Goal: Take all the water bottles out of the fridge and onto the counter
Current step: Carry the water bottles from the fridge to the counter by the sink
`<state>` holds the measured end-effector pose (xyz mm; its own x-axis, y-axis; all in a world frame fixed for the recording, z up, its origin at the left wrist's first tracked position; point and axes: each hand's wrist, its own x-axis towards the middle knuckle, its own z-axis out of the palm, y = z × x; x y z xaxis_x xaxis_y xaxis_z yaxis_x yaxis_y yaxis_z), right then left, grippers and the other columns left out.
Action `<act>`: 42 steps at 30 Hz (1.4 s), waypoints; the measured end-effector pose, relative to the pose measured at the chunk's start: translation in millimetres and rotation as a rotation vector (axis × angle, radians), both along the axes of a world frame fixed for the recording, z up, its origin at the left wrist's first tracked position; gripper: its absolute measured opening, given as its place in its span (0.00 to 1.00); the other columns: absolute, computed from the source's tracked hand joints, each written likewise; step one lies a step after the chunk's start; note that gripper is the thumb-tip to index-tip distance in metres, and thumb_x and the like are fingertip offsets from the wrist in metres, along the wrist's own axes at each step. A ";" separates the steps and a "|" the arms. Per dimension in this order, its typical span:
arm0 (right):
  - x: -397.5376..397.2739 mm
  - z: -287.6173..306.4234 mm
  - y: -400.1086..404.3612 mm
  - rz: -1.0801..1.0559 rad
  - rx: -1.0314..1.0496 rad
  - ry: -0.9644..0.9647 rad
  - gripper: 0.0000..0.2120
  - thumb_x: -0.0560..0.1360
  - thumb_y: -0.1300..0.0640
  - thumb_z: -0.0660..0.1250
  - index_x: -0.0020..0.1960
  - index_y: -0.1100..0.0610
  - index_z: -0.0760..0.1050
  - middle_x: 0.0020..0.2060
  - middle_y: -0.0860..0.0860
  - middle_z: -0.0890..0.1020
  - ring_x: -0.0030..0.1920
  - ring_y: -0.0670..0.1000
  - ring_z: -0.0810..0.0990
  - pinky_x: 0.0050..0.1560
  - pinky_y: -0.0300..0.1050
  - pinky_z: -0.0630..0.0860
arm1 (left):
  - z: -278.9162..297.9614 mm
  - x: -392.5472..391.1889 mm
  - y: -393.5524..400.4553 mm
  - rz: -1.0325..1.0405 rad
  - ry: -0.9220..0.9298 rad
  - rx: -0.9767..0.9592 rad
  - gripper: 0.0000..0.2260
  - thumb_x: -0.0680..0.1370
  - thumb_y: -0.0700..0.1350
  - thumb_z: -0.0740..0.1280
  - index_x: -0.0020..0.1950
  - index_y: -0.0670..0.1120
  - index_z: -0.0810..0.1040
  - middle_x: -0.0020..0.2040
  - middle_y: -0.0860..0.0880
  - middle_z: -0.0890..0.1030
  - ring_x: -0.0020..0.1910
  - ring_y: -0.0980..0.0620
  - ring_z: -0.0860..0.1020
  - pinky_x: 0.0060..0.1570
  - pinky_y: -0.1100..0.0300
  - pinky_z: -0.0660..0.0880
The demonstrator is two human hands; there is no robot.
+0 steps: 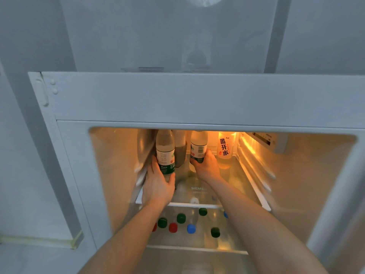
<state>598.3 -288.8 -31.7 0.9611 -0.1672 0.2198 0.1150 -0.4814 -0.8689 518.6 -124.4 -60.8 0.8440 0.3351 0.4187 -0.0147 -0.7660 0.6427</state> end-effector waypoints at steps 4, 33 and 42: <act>-20.5 -7.4 -4.5 0.002 -0.009 -0.051 0.28 0.77 0.50 0.77 0.73 0.51 0.71 0.69 0.49 0.80 0.70 0.56 0.78 0.68 0.55 0.77 | 2.1 -3.2 -0.6 -0.007 -0.008 0.001 0.38 0.78 0.57 0.70 0.81 0.52 0.52 0.76 0.46 0.65 0.72 0.41 0.72 0.63 0.39 0.77; -107.5 -12.9 -32.8 -0.064 0.045 -0.136 0.32 0.71 0.45 0.80 0.70 0.48 0.71 0.64 0.47 0.82 0.63 0.51 0.82 0.65 0.52 0.81 | 9.4 -18.2 0.6 -0.188 -0.063 -0.214 0.34 0.71 0.62 0.75 0.71 0.54 0.65 0.66 0.54 0.79 0.63 0.51 0.79 0.57 0.54 0.76; -112.5 -8.7 -30.0 -0.057 0.034 -0.140 0.31 0.72 0.43 0.78 0.72 0.45 0.71 0.65 0.45 0.81 0.64 0.50 0.80 0.67 0.54 0.80 | 11.7 -30.1 -5.4 -0.219 -0.139 -0.209 0.27 0.74 0.59 0.75 0.69 0.55 0.71 0.65 0.54 0.81 0.63 0.50 0.79 0.56 0.57 0.75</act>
<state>485.8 -318.8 -40.4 0.9103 -0.2301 0.3440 0.2093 -0.4611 -0.8623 488.6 -129.8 -49.1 0.8452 0.2426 0.4762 -0.2631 -0.5866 0.7659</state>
